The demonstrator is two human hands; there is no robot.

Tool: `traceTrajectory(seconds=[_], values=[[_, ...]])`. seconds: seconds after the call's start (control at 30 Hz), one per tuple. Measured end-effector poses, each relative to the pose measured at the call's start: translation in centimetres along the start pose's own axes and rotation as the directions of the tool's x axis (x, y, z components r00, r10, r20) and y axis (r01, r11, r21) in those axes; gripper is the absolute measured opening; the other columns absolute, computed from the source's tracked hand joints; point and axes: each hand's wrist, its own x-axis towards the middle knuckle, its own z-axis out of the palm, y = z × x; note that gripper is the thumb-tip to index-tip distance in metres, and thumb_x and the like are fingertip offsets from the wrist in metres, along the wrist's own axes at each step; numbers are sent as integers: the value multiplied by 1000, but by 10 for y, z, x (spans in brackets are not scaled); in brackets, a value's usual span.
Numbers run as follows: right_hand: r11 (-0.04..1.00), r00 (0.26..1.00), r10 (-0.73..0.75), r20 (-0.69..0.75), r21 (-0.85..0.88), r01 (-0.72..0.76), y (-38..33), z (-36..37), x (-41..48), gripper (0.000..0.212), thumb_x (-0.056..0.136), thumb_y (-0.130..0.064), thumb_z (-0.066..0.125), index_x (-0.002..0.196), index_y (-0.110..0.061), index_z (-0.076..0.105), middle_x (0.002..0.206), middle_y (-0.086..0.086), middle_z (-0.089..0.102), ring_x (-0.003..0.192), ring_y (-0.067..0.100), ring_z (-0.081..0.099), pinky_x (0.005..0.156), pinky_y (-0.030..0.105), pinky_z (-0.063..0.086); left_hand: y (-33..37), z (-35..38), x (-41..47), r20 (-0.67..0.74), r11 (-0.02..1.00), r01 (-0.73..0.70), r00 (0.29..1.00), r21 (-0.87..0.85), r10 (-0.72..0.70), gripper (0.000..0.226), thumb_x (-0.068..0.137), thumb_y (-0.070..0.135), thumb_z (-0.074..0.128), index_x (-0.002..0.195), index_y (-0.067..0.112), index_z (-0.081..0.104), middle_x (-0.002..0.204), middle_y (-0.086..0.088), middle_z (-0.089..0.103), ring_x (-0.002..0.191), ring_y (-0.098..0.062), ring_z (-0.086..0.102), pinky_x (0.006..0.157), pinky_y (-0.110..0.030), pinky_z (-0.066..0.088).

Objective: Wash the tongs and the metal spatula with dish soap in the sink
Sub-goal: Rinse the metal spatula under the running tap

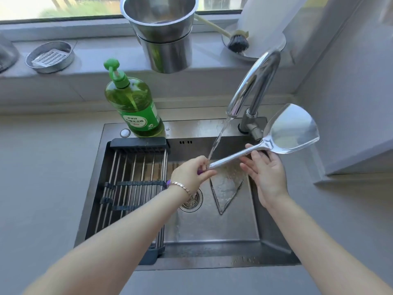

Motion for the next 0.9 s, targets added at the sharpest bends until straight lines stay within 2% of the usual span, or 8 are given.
traceTrajectory(seconds=[0.13, 0.27, 0.37, 0.5, 0.57, 0.7, 0.8, 0.9], values=[[999, 995, 2, -103, 52, 3, -1, -11, 7, 17, 95, -3, 47, 110, -11, 49, 99, -6, 64, 67, 3, 69, 61, 15, 55, 14, -1, 23, 158, 938, -219, 971, 268, 181, 36, 90, 48, 44, 103, 17, 56, 87, -1, 62, 86, -22, 60, 70, -28, 41], [969, 975, 187, -119, 184, -163, 3, -17, 11, 10, 91, -5, 55, 84, -12, 55, 80, -1, 67, 65, 10, 66, 55, 16, 55, 20, -16, 23, 248, 873, -273, 951, 403, 183, 39, 94, 49, 34, 107, 21, 57, 96, 0, 70, 90, -23, 64, 77, -32, 46], [911, 925, 372, -81, 222, -347, 17, -15, 12, 13, 90, -4, 56, 77, -6, 57, 55, -2, 67, 49, 7, 64, 48, 18, 54, 14, -38, 9, 330, 901, -254, 934, 352, 134, 33, 90, 51, 44, 109, 27, 56, 98, 6, 70, 86, -19, 64, 77, -27, 47], [805, 825, 562, -61, 272, -528, 41, -2, 14, 20, 91, -8, 57, 71, -4, 56, 47, 2, 63, 40, 8, 61, 41, 17, 52, -1, -83, -7, 386, 819, -270, 920, 507, 64, 37, 84, 36, 58, 120, 37, 50, 103, 10, 62, 93, -16, 59, 77, -28, 48], [740, 768, 636, -71, 338, -581, 52, 3, 19, 22, 89, -9, 60, 68, -4, 54, 42, 4, 60, 37, 11, 60, 38, 17, 51, -5, -105, -14, 309, 841, -237, 947, 487, 88, 35, 82, 31, 61, 116, 34, 57, 91, 11, 61, 83, -13, 57, 75, -29, 51], [591, 641, 766, 50, 339, -732, 70, 28, 24, 24, 86, -11, 63, 67, -3, 52, 45, 8, 58, 34, 15, 58, 33, 18, 47, -9, -132, -26, 0, 948, -253, 966, 194, 258, 37, 62, 39, 68, 92, 17, 72, 74, 6, 68, 71, -6, 60, 69, -32, 54], [528, 586, 805, 99, 331, -782, 77, 54, 25, 24, 84, -12, 66, 67, -2, 52, 48, 9, 57, 33, 17, 57, 31, 20, 46, -11, -140, -32, -145, 970, -226, 961, 92, 238, 46, 53, 54, 62, 83, 19, 70, 66, 17, 62, 70, 3, 57, 65, -18, 48], [544, 573, 818, 48, 260, -798, 77, 75, 29, 27, 85, -14, 66, 65, -3, 52, 45, 9, 56, 29, 17, 54, 29, 19, 44, -18, -146, -39, -210, 985, -154, 963, 77, 167, 41, 50, 57, 62, 79, 28, 66, 66, 17, 59, 65, 2, 55, 58, -9, 42]])
